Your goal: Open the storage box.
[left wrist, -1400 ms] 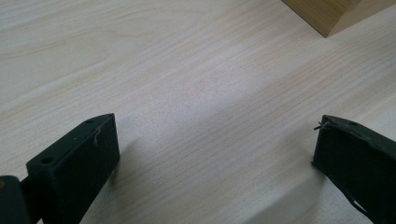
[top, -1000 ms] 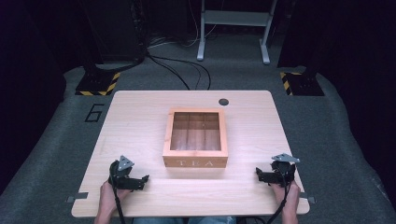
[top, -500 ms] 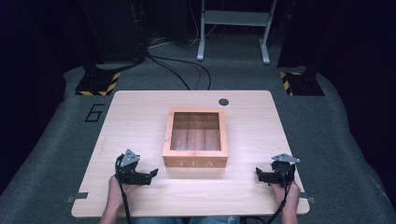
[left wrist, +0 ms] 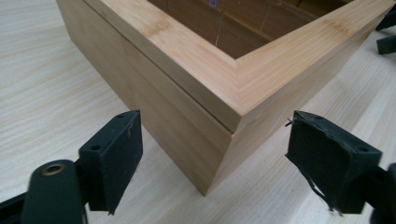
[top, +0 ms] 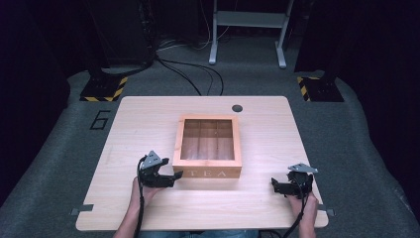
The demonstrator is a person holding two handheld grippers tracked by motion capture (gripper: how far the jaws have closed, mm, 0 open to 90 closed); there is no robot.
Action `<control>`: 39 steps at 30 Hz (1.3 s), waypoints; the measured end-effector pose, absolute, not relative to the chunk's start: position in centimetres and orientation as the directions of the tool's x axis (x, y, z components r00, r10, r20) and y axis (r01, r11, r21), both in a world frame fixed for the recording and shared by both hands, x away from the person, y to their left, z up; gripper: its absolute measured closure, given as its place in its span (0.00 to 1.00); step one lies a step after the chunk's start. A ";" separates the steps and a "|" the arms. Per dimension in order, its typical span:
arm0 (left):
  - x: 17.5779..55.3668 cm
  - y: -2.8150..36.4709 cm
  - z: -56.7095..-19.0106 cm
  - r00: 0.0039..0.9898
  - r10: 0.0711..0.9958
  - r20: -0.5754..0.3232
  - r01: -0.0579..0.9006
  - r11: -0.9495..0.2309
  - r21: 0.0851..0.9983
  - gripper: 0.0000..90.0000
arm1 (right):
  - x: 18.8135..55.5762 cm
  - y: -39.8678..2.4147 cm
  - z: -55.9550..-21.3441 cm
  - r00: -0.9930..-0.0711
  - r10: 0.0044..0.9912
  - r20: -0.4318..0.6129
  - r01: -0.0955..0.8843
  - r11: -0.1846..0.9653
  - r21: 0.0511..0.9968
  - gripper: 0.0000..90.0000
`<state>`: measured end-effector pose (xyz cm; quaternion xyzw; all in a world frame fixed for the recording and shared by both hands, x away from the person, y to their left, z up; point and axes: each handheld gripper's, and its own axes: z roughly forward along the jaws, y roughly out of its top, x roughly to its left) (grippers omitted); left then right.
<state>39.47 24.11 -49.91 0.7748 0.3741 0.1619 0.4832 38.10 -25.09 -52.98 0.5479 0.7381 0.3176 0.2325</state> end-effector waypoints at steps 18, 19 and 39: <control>39.5 23.9 -49.9 0.701 0.706 -0.103 0.392 -0.260 0.883 0.40 | 38.1 -25.2 -53.0 -0.299 0.954 -0.008 0.656 0.212 0.724 0.02; 39.5 23.9 -49.9 0.701 0.706 -0.103 0.392 -0.260 0.883 0.40 | 38.1 -25.2 -53.0 -0.297 0.955 -0.006 0.657 0.209 0.725 0.02; 39.2 23.7 -49.6 0.705 0.709 -0.030 0.330 -0.290 0.899 0.41 | 38.1 -25.2 -53.0 -0.298 0.955 -0.004 0.659 0.208 0.723 0.02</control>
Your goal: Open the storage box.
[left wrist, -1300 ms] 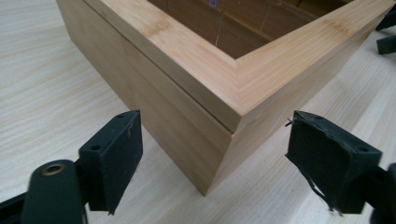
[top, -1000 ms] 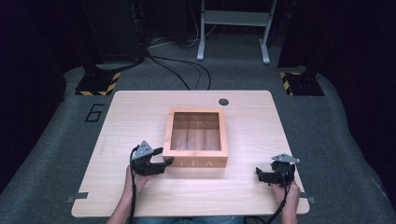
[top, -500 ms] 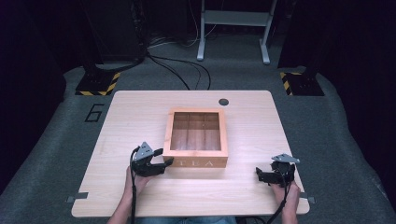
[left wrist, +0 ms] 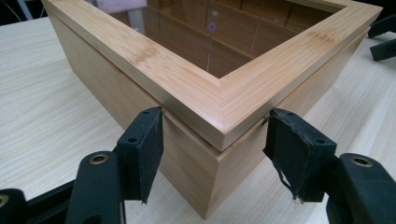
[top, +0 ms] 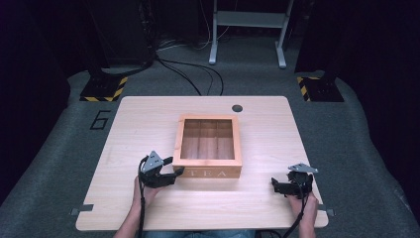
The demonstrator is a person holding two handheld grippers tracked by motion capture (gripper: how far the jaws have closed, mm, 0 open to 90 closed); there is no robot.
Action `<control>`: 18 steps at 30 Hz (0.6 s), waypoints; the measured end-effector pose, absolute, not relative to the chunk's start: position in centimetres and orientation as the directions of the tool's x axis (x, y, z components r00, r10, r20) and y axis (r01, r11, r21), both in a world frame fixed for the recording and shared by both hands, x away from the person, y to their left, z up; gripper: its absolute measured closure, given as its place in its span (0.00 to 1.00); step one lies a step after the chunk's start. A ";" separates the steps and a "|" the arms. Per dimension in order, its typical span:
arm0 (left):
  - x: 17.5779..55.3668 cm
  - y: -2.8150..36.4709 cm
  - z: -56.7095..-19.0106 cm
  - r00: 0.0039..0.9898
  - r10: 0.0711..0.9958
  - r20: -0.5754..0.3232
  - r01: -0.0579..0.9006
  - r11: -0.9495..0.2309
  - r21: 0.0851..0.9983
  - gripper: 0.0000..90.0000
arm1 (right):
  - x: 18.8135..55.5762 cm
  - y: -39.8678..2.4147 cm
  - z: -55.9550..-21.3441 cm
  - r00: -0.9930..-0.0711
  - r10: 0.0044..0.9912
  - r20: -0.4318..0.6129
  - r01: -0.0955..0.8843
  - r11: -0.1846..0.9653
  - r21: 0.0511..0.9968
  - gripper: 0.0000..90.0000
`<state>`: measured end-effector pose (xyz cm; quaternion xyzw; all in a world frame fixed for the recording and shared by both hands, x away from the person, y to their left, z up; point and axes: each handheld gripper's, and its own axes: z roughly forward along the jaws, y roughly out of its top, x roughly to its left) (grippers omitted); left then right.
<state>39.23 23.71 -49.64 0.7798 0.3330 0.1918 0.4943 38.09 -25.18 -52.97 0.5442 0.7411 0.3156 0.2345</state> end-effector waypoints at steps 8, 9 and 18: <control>39.3 23.4 -49.0 0.697 0.716 -0.025 0.316 -0.275 0.908 0.41 | 38.1 -25.2 -53.0 -0.297 0.955 -0.004 0.659 0.208 0.723 0.02; 39.3 23.4 -48.9 0.696 0.718 -0.029 0.318 -0.271 0.909 0.40 | 38.1 -25.2 -53.0 -0.297 0.955 -0.003 0.659 0.207 0.723 0.02; 39.6 23.2 -48.2 0.675 0.738 0.008 0.296 -0.281 0.913 0.41 | 38.1 -25.2 -53.0 -0.295 0.955 -0.002 0.659 0.205 0.724 0.03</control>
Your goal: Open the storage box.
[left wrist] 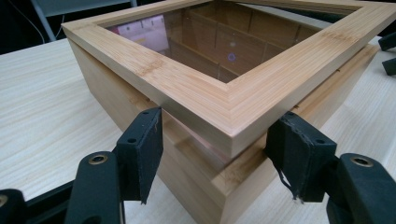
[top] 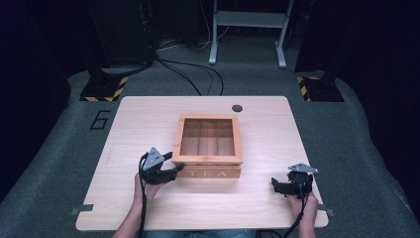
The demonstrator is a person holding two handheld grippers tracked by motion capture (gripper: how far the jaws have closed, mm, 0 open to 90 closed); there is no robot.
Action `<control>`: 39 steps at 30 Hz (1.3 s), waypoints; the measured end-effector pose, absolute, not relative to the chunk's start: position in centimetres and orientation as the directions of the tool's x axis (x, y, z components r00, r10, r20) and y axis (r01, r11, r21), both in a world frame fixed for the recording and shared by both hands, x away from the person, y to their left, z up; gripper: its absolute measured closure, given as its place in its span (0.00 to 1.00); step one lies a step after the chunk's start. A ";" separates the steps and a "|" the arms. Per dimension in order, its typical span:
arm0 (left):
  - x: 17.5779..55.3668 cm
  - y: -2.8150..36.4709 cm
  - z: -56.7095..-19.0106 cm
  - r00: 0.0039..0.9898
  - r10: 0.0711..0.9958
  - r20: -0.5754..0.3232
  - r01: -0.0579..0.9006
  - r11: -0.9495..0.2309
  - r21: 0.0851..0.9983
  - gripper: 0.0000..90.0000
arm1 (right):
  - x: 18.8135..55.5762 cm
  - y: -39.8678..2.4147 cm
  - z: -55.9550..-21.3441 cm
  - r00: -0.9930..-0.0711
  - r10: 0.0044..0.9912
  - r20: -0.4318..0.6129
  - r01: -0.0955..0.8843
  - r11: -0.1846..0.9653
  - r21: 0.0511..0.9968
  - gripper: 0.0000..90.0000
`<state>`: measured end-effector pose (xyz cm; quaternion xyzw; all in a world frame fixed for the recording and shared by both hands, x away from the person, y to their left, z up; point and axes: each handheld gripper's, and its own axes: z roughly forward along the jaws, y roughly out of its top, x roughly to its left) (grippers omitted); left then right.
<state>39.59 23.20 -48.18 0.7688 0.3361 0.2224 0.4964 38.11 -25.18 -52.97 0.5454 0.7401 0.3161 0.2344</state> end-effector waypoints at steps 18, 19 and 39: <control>41.7 22.8 -44.8 0.633 0.772 0.063 0.203 -0.244 0.948 0.40 | 38.1 -25.2 -53.0 -0.295 0.955 -0.003 0.658 0.206 0.724 0.03; 41.7 22.7 -44.7 0.631 0.774 0.060 0.200 -0.236 0.951 0.41 | 38.1 -25.2 -53.0 -0.296 0.955 -0.004 0.658 0.207 0.724 0.03; 43.2 23.2 -42.1 0.606 0.785 0.127 0.145 -0.265 0.953 0.62 | 38.1 -25.2 -52.9 -0.292 0.957 0.000 0.660 0.201 0.724 0.04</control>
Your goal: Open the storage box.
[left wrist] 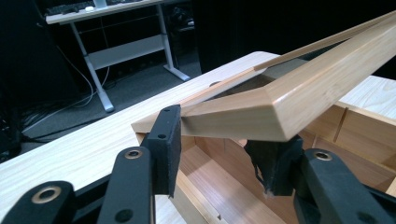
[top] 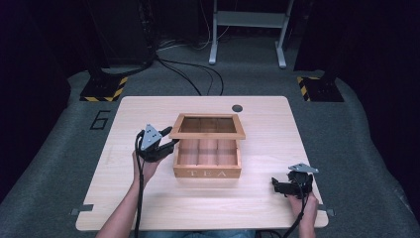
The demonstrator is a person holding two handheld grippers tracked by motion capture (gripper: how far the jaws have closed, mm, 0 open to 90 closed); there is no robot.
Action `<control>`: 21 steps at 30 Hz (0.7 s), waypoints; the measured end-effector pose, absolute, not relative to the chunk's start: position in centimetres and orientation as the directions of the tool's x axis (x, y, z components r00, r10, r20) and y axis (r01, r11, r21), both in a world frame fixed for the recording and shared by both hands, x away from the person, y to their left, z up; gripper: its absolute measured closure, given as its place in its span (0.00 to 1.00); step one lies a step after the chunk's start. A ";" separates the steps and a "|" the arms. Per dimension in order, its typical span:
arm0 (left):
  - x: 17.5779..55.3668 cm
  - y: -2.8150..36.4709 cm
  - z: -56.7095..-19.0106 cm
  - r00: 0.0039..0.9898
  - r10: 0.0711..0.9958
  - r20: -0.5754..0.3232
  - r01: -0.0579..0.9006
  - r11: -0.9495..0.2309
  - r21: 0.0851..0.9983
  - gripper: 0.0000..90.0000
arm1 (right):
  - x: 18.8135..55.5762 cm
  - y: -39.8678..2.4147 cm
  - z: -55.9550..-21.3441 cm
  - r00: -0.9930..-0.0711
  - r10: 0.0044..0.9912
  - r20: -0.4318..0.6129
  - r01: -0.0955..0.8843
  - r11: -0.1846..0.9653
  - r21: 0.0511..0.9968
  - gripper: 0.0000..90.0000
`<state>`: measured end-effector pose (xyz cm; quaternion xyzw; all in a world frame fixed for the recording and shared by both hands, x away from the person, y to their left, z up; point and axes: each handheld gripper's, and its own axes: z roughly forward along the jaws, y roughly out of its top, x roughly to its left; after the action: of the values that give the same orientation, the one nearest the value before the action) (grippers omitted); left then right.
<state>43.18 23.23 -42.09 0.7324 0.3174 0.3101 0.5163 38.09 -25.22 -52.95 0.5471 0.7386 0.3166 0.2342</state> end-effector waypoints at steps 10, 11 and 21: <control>44.3 23.3 -40.5 0.607 0.787 0.111 0.162 -0.259 0.952 0.64 | 38.1 -25.2 -53.0 -0.288 0.958 0.002 0.659 0.196 0.727 0.04; 44.6 23.2 -40.0 0.599 0.792 0.116 0.164 -0.263 0.951 0.64 | 38.1 -25.2 -53.0 -0.288 0.958 0.002 0.659 0.196 0.726 0.04; 45.7 23.3 -38.8 0.605 0.789 0.104 0.175 -0.259 0.950 0.66 | 38.1 -25.2 -52.9 -0.285 0.958 0.004 0.660 0.193 0.726 0.05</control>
<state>45.72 23.29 -38.78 0.7346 0.3283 0.2996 0.5127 38.09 -25.20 -52.95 0.5497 0.7358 0.3182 0.2348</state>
